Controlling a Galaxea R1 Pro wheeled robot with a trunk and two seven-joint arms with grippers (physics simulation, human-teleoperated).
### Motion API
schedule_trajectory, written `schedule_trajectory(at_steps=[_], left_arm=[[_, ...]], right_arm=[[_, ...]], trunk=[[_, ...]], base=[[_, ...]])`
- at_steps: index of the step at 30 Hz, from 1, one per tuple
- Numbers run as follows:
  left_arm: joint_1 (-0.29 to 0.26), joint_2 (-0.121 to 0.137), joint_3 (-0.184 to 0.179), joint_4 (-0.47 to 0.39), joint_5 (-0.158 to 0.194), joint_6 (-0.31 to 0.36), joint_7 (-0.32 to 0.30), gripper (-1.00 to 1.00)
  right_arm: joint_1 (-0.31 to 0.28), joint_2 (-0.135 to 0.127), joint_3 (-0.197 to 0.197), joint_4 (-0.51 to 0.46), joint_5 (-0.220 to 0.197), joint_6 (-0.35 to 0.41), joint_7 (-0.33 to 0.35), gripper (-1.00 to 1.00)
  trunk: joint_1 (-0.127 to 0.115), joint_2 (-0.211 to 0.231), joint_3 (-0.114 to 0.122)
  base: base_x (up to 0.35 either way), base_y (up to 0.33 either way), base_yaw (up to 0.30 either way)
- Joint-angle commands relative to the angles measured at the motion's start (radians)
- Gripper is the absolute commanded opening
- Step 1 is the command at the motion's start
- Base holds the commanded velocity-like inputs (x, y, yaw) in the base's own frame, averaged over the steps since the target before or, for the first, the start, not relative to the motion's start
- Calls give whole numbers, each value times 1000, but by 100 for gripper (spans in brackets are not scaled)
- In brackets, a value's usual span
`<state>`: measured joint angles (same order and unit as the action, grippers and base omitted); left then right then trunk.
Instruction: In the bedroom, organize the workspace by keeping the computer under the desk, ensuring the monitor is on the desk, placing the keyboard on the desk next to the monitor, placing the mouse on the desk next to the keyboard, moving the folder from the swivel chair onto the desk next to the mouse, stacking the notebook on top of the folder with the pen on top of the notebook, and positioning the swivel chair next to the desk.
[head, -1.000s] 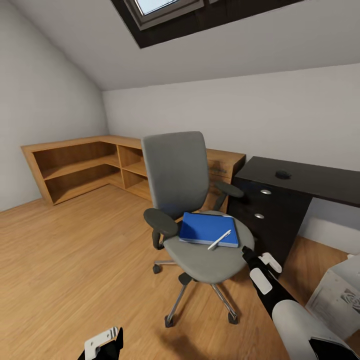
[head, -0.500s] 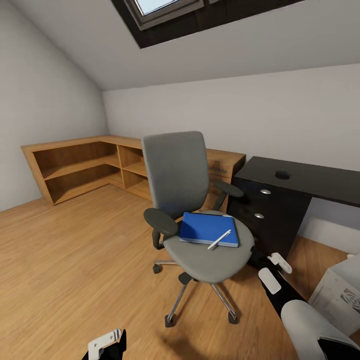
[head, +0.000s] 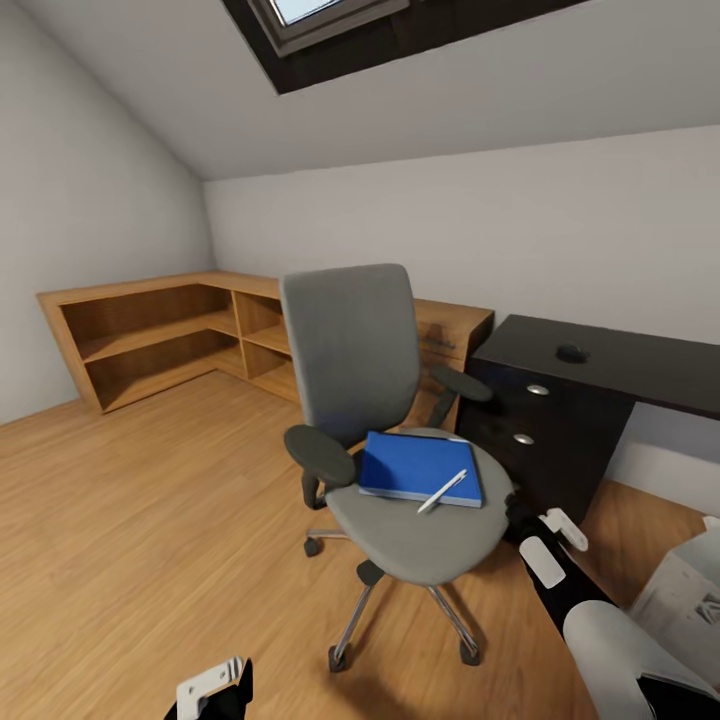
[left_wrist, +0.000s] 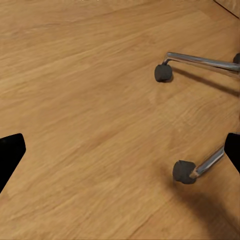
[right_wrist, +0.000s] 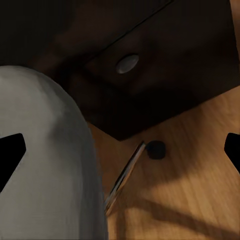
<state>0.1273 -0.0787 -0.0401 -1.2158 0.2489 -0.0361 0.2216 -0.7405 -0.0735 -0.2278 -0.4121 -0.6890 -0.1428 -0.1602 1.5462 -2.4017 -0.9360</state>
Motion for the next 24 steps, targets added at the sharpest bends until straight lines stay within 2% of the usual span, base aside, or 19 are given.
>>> schedule_trajectory(at_steps=[1,10,16,22,24], left_arm=[[0,0,-3,-1,10,-4,5,100],[0,0,-3,-1,10,-4,5,100],[0,0,-3,-1,10,-4,5,100],[0,0,-3,-1,10,-4,5,100],[0,0,-3,0,10,-3,5,100]], right_arm=[[0,0,2,0,-11,-4,-1,100],[0,1,-1,0,-11,-17,-27,100],[0,7,0,0,-11,-106,-95,100],[0,11,0,1,-10,-158,-133,100],[0,11,3,2,-9,-168,-178,100]], trunk=[[0,0,-1],[0,0,-1],[0,0,-1],[0,0,-1],[0,0,-1]], base=[[106,0,0],[33,0,0],[4,0,0],[0,0,0],[0,0,0]])
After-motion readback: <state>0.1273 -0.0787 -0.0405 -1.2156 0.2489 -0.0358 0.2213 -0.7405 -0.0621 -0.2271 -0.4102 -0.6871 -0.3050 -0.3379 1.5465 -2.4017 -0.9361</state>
